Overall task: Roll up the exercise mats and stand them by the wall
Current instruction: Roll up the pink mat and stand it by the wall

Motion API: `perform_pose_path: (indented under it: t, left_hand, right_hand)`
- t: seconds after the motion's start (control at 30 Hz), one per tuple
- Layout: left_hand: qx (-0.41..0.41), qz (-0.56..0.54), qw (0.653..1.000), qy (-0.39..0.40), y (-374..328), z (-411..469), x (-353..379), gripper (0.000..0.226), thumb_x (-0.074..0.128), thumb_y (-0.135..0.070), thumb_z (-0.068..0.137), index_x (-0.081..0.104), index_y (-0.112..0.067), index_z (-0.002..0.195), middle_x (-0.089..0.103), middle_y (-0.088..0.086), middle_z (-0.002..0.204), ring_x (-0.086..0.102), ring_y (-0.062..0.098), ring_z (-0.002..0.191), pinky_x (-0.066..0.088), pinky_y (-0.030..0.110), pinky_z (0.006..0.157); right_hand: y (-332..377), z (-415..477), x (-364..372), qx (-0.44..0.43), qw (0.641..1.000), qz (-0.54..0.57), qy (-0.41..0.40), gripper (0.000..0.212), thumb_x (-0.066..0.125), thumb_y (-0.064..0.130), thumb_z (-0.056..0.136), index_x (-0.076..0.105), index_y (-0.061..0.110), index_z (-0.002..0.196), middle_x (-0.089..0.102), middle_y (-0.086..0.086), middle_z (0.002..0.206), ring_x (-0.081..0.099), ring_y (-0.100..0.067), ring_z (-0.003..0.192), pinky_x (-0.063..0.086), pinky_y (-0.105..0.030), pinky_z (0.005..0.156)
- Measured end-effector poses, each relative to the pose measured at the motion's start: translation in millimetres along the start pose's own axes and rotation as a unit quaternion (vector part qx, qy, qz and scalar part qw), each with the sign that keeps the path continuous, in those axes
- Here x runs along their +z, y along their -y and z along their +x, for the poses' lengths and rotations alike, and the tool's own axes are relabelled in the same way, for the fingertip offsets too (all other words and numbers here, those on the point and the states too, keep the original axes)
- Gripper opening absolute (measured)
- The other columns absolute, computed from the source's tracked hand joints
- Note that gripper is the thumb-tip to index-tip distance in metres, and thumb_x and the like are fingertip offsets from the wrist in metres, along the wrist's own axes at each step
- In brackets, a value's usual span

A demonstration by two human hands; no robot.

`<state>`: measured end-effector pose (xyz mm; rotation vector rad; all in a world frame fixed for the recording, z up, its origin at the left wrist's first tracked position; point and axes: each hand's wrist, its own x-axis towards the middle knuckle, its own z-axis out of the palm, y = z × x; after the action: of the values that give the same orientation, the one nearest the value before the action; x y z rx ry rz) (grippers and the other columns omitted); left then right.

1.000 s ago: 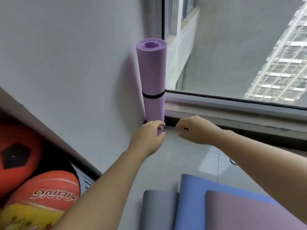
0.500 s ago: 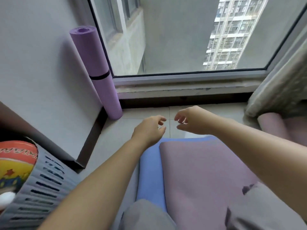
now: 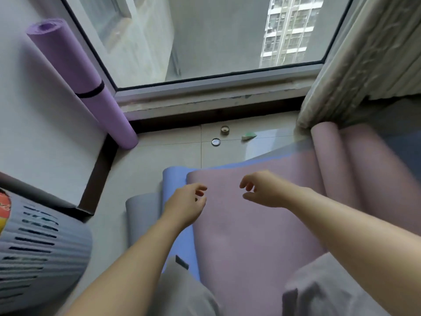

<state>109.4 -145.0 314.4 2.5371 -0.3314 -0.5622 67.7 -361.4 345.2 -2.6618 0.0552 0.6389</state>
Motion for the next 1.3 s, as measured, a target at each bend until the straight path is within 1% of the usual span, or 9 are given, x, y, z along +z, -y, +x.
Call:
perform_pose_path:
  t: [0.3,0.53,0.73,0.9,1.0,1.1,1.17,1.23,1.3]
  left_hand:
    - [-0.146,-0.098,0.984,0.02,104,47,111,0.03,0.051,-0.023,0.093,0.06,-0.026,0.121,0.063,-0.011,0.111,0.059,0.013,0.101,0.05,0.034,0.09]
    - [-0.236,-0.125,0.961,0.066,198,28,237,0.043,0.054,-0.022,0.094,0.049,-0.015,0.136,0.052,0.002,0.135,0.05,0.02,0.123,0.04,0.029,0.1]
    - [-0.297,-0.209,0.932,0.018,208,10,299,0.07,0.067,-0.029,0.086,0.033,-0.015,0.145,0.045,0.01,0.139,0.047,0.024,0.126,0.037,0.03,0.103]
    - [-0.333,-0.206,0.92,0.029,193,20,312,0.091,0.077,-0.056,0.066,0.038,-0.016,0.138,0.043,0.008,0.133,0.044,0.027,0.123,0.041,0.037,0.1]
    - [-0.277,-0.214,0.936,0.048,171,21,303,0.072,0.075,-0.048,0.073,0.042,-0.011,0.126,0.042,0.008,0.125,0.052,0.027,0.109,0.046,0.033,0.084]
    - [-0.163,-0.143,0.975,0.057,140,20,276,0.048,0.064,-0.037,0.085,0.043,-0.011,0.119,0.045,0.007,0.12,0.054,0.03,0.103,0.049,0.04,0.083]
    - [-0.101,-0.11,0.988,0.048,115,13,246,0.039,0.058,-0.034,0.087,0.044,-0.015,0.117,0.051,0.006,0.116,0.056,0.03,0.101,0.05,0.042,0.081]
    - [-0.052,-0.077,0.995,0.029,88,2,216,0.032,0.055,-0.026,0.088,0.044,-0.014,0.115,0.056,0.008,0.114,0.057,0.033,0.1,0.049,0.04,0.079]
    - [-0.003,-0.04,0.999,-0.005,59,-15,183,0.027,0.054,-0.017,0.088,0.044,-0.012,0.113,0.057,0.01,0.113,0.056,0.035,0.1,0.047,0.038,0.077]
  right_hand:
    - [-22,115,110,-0.028,0.992,-0.047,0.117,0.033,0.054,0.031,0.096,0.055,0.023,0.128,0.06,0.004,0.123,0.056,-0.019,0.108,0.041,-0.026,0.081]
    - [-49,162,250,-0.054,0.978,-0.086,0.183,0.043,0.055,0.031,0.094,0.048,0.024,0.135,0.053,0.001,0.133,0.052,-0.021,0.116,0.044,-0.033,0.095]
    - [-57,163,312,-0.084,0.974,-0.077,0.195,0.054,0.057,0.023,0.09,0.04,0.022,0.141,0.038,0.002,0.142,0.051,-0.021,0.117,0.042,-0.029,0.089]
    - [-65,158,322,-0.082,0.982,-0.043,0.166,0.054,0.058,0.021,0.088,0.041,0.025,0.14,0.034,0.007,0.146,0.053,-0.018,0.108,0.046,-0.034,0.092]
    - [-66,146,309,-0.077,0.987,-0.076,0.122,0.051,0.056,0.02,0.089,0.038,0.024,0.136,0.029,0.007,0.147,0.053,-0.022,0.109,0.045,-0.033,0.082]
    - [-51,128,276,-0.099,0.981,-0.166,0.023,0.056,0.052,0.009,0.088,0.03,0.018,0.138,0.004,-0.003,0.159,0.04,-0.028,0.125,0.037,-0.03,0.077]
    - [-38,111,241,-0.149,0.96,-0.233,-0.037,0.07,0.048,0.004,0.086,0.017,0.019,0.147,-0.011,-0.004,0.16,0.026,-0.028,0.136,0.034,-0.031,0.09]
    - [-28,92,200,-0.205,0.931,-0.293,-0.079,0.084,0.046,0.003,0.085,0.003,0.027,0.153,-0.014,-0.005,0.16,0.01,-0.027,0.144,0.026,-0.033,0.106]
    - [-18,68,157,-0.257,0.899,-0.329,-0.136,0.08,0.051,0.002,0.083,0.02,0.032,0.151,-0.001,-0.009,0.161,0.008,-0.031,0.146,0.022,-0.039,0.111]
